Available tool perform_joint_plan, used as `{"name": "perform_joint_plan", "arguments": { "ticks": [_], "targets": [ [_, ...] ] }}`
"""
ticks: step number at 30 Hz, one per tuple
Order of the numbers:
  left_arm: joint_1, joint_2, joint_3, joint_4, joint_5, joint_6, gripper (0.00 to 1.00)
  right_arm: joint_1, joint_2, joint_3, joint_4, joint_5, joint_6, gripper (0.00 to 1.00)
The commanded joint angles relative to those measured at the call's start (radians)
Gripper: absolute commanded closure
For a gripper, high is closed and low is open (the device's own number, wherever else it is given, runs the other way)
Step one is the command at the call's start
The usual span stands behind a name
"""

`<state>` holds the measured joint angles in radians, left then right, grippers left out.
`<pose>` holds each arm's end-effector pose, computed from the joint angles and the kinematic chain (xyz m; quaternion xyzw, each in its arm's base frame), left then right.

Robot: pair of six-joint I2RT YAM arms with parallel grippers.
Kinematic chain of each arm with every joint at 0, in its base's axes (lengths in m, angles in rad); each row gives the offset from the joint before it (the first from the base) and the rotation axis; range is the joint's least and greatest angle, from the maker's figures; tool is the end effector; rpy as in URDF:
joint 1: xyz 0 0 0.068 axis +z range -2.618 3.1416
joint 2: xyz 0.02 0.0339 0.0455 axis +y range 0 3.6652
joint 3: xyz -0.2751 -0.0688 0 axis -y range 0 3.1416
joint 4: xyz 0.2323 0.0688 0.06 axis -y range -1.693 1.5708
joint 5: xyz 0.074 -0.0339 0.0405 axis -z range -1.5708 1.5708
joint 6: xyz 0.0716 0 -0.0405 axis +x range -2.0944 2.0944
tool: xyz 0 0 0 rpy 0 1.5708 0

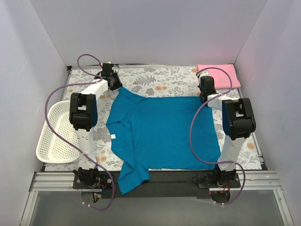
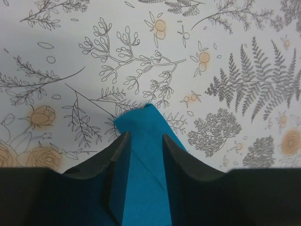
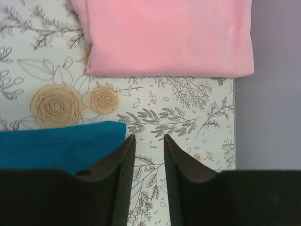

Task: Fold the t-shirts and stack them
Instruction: Flatten the tshirt out

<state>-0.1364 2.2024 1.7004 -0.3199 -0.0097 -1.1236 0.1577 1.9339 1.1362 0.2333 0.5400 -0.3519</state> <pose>0.5094 -0.0692 0.1697 -0.4425 0.8188 -0.2118 0.2982 0.4376 0.0323 0.1739 -0.0883 0.8495 -0.2776 0.4399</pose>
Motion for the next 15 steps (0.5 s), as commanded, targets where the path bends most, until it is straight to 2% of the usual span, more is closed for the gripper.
{"name": "perform_joint_plan", "arguments": {
  "ticks": [1,5,6,9,10,12,13,15],
  "targets": [
    [0.006,-0.036,0.064,0.007,0.008,-0.024,0.66,-0.004,0.002,0.088,0.029,0.090,0.028,0.56],
    [0.001,-0.108,0.048,0.028,0.008,-0.027,0.42,-0.004,-0.033,0.145,-0.080,0.109,0.108,0.49],
    [0.000,-0.127,0.032,0.031,0.004,-0.024,0.40,-0.004,-0.053,0.160,-0.173,0.092,0.166,0.49],
    [-0.020,-0.226,-0.034,0.027,-0.025,-0.008,0.39,0.011,-0.134,0.175,-0.319,-0.102,0.253,0.52],
    [-0.034,-0.290,-0.059,0.004,-0.053,-0.013,0.39,0.022,-0.162,0.136,-0.331,-0.220,0.266,0.53],
    [-0.051,-0.348,-0.103,-0.048,-0.076,-0.039,0.39,0.063,-0.249,0.076,-0.342,-0.317,0.316,0.53],
    [-0.067,-0.377,-0.160,-0.118,-0.091,-0.048,0.39,0.077,-0.278,0.047,-0.344,-0.424,0.332,0.54],
    [-0.089,-0.466,-0.234,-0.191,-0.143,-0.082,0.41,0.124,-0.359,-0.053,-0.351,-0.491,0.399,0.54]
  ]
}}
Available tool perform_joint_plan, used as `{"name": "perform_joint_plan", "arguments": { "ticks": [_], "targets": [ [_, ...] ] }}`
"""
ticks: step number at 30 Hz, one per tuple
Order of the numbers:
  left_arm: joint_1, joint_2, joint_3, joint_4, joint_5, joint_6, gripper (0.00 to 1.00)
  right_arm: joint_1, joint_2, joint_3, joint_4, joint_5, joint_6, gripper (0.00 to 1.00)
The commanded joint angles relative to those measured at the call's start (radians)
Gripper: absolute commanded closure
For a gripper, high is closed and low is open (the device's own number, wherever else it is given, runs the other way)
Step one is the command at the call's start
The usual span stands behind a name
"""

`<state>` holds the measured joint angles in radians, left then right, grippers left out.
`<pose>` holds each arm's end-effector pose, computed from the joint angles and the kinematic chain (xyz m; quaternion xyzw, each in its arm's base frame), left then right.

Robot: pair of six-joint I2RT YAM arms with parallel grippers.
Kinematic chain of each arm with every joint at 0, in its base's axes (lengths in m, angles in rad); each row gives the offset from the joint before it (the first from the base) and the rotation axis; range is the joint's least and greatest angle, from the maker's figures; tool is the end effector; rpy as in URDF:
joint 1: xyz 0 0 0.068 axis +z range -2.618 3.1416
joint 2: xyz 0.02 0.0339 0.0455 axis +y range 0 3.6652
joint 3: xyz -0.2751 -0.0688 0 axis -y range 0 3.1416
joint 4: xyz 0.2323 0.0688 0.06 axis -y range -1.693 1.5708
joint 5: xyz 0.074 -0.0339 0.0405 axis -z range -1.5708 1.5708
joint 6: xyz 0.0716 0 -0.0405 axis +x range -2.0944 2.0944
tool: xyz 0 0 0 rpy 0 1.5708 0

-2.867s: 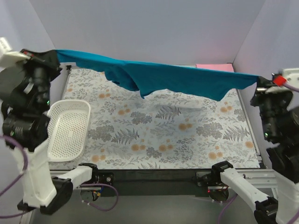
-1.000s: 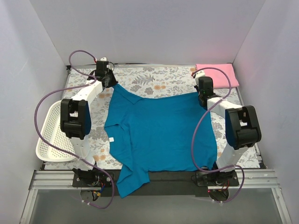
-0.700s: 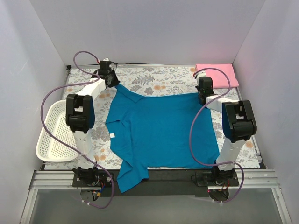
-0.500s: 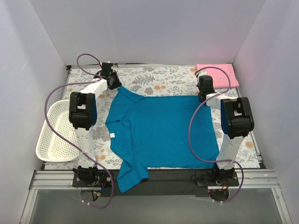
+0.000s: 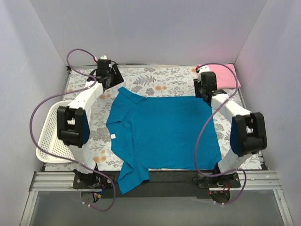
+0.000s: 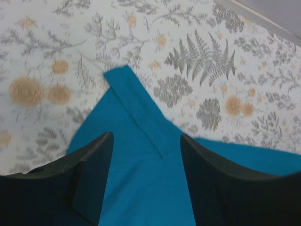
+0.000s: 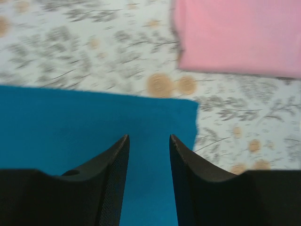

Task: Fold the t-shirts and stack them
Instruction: Flatten the tshirt out

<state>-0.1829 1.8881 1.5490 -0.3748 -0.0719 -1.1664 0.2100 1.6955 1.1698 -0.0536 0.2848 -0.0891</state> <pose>0.4481 -0.0777 0.2590 -0.4424 0.7943 -0.2338 0.3447 0.4000 0.0647 0.2437 -0.0630 0.8711 -0.0962 0.4776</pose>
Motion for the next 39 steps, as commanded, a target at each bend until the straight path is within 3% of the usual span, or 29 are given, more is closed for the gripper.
{"name": "perform_joint_plan", "arguments": {
  "ticks": [1,8,15,24,39],
  "targets": [
    [-0.065,-0.184,-0.163,-0.203,-0.103,-0.056,0.43,0.087,-0.146,-0.125,-0.066,-0.307,0.156,0.54],
    [-0.165,-0.481,-0.577,-0.338,-0.132,-0.200,0.68,0.195,-0.355,-0.389,-0.065,-0.435,0.272,0.55],
    [-0.207,-0.609,-0.791,-0.368,-0.063,-0.344,0.76,0.209,-0.448,-0.524,-0.035,-0.455,0.315,0.55],
    [-0.208,-0.523,-0.865,-0.329,-0.111,-0.481,0.90,0.207,-0.432,-0.591,0.006,-0.411,0.301,0.55],
    [-0.036,-0.495,-0.828,-0.397,-0.350,-0.369,0.89,0.129,-0.393,-0.642,0.000,-0.325,0.341,0.54]
  ]
}}
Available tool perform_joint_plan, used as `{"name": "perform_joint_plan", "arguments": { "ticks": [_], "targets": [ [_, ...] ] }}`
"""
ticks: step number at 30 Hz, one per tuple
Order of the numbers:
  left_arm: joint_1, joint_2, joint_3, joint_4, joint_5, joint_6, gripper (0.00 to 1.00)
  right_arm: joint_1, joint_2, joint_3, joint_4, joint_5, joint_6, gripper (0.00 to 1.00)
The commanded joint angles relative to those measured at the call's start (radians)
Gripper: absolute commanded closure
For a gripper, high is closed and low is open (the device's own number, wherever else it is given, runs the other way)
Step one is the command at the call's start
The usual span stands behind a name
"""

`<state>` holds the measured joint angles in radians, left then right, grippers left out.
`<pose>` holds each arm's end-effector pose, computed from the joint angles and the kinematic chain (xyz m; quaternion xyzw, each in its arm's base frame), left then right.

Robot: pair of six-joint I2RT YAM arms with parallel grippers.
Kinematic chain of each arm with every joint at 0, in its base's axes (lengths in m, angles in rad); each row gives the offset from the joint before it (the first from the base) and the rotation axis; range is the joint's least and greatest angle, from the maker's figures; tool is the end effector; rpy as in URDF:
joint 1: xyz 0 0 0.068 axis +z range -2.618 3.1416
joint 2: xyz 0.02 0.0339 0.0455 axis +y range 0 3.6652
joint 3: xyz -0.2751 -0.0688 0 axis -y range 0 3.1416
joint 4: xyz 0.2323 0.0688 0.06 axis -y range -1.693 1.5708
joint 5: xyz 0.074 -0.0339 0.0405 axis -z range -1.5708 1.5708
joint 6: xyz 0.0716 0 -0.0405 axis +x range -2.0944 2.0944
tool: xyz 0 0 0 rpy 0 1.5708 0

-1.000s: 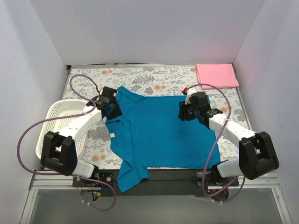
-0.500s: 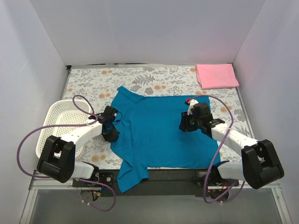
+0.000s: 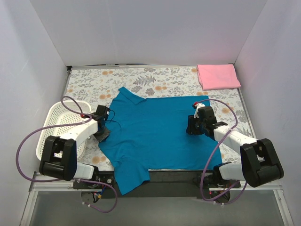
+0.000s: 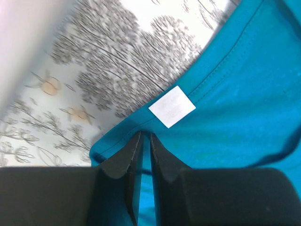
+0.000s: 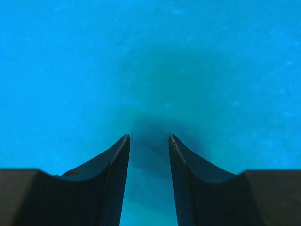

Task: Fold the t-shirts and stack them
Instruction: Flatten the tshirt out

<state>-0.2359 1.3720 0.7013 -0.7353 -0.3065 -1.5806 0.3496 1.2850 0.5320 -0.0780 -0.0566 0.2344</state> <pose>0.2076 -0.0277 0.1455 -0.6233 0.7627 0.0294 0.1700 0.2345 0.0898 0.1549 -0.0639 0.9299 0.1293 0.3385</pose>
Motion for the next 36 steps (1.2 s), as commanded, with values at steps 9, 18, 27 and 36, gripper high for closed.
{"name": "perform_joint_plan", "arguments": {
  "ticks": [9,18,27,36],
  "targets": [
    [0.023,0.163,0.162,-0.001,-0.209,0.152,0.77,-0.032,0.019,0.046,-0.026,0.052,0.013,0.54],
    [0.024,0.197,0.201,0.085,-0.203,0.228,0.64,-0.070,0.068,0.101,-0.080,0.084,-0.006,0.54],
    [0.017,-0.054,0.250,0.042,0.047,0.220,0.52,-0.072,-0.015,0.209,-0.167,0.141,-0.040,0.54],
    [0.018,0.106,0.355,0.126,0.113,0.228,0.45,-0.129,0.069,0.305,-0.164,0.144,-0.076,0.53]
  ]
}}
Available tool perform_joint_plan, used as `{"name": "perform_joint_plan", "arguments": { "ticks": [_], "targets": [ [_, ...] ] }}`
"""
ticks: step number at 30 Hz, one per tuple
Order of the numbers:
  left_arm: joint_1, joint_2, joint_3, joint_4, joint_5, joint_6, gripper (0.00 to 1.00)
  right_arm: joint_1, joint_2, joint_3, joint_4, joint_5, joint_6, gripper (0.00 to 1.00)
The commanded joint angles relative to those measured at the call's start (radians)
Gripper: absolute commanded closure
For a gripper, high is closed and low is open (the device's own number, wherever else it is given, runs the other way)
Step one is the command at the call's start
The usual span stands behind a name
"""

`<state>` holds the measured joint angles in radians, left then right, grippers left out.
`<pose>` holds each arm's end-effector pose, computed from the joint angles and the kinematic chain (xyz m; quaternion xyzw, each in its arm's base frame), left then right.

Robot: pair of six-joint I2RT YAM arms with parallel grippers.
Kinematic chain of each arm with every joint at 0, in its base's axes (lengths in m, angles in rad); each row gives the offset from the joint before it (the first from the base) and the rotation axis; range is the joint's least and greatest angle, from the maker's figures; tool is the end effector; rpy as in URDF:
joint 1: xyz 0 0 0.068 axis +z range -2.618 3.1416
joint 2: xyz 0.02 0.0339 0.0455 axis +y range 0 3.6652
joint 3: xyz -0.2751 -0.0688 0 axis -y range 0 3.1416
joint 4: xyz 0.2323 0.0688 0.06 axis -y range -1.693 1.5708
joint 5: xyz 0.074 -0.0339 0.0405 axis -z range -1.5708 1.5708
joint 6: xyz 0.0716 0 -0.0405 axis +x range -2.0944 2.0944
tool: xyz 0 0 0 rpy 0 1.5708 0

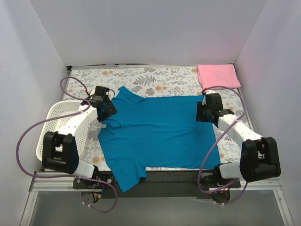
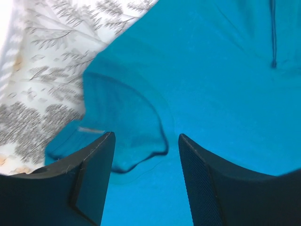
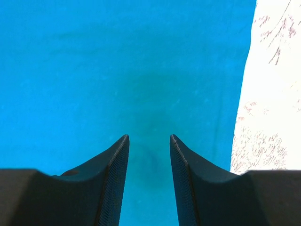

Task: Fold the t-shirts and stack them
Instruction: Flatten the tshirt out

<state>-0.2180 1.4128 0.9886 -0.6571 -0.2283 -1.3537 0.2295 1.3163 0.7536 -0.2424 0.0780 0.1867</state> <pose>0.2776 -0.0449 0.2174 -0.5417 0.7978 -0.0922 0.2483 0.2739 0.0583 0.2018 -0.0053 0.9270 0.0417 0.3727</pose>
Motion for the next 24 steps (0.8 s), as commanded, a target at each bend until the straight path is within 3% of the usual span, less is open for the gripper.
{"name": "perform_joint_plan", "arguments": {
  "ticks": [1,10,24],
  "targets": [
    [0.000,0.093,0.094,0.071,0.038,-0.002,0.45,-0.010,0.050,0.095,0.003,0.006,-0.030,0.53],
    [0.000,0.389,0.252,0.091,0.011,0.018,0.52,-0.024,0.213,0.176,0.052,-0.027,-0.027,0.53],
    [0.014,0.610,0.378,0.093,-0.017,0.019,0.53,-0.078,0.429,0.253,0.098,-0.055,-0.038,0.54]
  ]
}}
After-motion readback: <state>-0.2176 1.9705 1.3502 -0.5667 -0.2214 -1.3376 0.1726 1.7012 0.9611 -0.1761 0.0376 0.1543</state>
